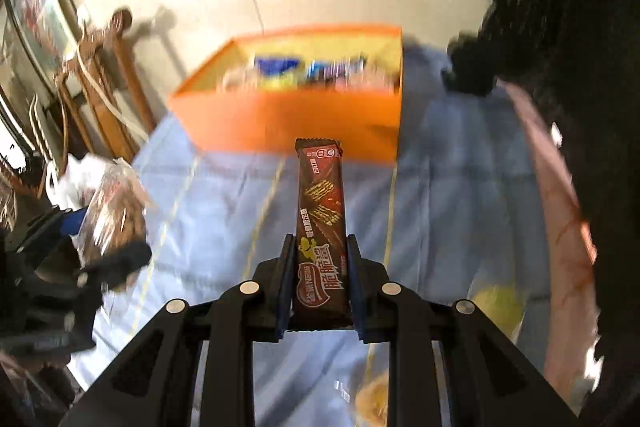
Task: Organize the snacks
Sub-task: 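Drop the bread loaf into the box with the left tool while the right tool drops the wafer bar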
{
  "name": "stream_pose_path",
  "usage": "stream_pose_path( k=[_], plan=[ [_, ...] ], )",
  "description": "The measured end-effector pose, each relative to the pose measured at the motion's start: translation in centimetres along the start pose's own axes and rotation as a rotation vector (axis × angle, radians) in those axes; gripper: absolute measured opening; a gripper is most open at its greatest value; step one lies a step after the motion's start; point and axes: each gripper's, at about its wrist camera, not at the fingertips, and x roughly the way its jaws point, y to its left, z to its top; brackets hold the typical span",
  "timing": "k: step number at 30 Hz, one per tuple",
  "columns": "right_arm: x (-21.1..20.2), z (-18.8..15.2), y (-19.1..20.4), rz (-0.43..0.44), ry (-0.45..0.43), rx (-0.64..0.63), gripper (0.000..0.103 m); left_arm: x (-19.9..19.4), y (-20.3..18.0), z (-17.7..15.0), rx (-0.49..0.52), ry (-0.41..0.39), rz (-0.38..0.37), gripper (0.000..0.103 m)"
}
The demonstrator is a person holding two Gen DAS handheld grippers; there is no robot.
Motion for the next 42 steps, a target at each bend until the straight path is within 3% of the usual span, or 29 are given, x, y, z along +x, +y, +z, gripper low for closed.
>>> stream_pose_path(
  k=[4,6,8,11,15,21,29,30,31,34,36,42],
  plan=[
    [-0.5,5.7,0.5,-0.102,-0.081,-0.053,0.024,2.0,1.9,5.3,-0.035,-0.057,-0.015,0.074],
    [-0.1,8.7,0.7,-0.167,-0.119,-0.075,0.024,3.7,2.5,8.0,-0.028,-0.072,0.067,0.074],
    [0.9,11.1,0.3,-0.165,-0.130,-0.040,0.024,5.6,2.6,10.6,-0.040,-0.079,0.152,0.074],
    [2.7,14.7,-0.2,-0.206,-0.143,0.019,0.024,7.3,4.0,13.5,-0.094,-0.091,0.214,0.074],
    [4.9,18.3,0.0,-0.177,-0.142,0.039,0.024,9.9,6.4,16.7,-0.204,-0.066,0.140,0.074],
    [6.8,20.1,0.7,-0.137,-0.124,0.032,0.024,11.8,6.5,17.8,-0.127,-0.040,0.193,0.074],
    [8.9,20.8,0.4,-0.126,-0.085,0.099,0.025,13.0,5.8,18.5,-0.091,-0.028,0.194,0.074],
    [8.9,20.9,0.3,-0.117,-0.102,0.105,0.040,13.3,5.8,18.6,-0.082,-0.028,0.195,0.077],
    [9.0,21.0,0.3,-0.122,-0.111,0.096,0.097,13.6,5.5,18.9,-0.051,-0.031,0.202,0.095],
    [8.6,21.1,0.1,-0.213,-0.147,0.086,0.099,13.5,4.9,19.3,-0.012,-0.072,0.268,0.099],
    [7.9,21.1,0.0,-0.217,-0.159,0.080,0.099,13.2,4.5,19.4,-0.008,-0.066,0.238,0.099],
    [4.0,19.6,-1.2,-0.218,-0.183,0.111,0.099,10.8,2.0,18.8,0.058,-0.076,0.258,0.099]
  ],
)
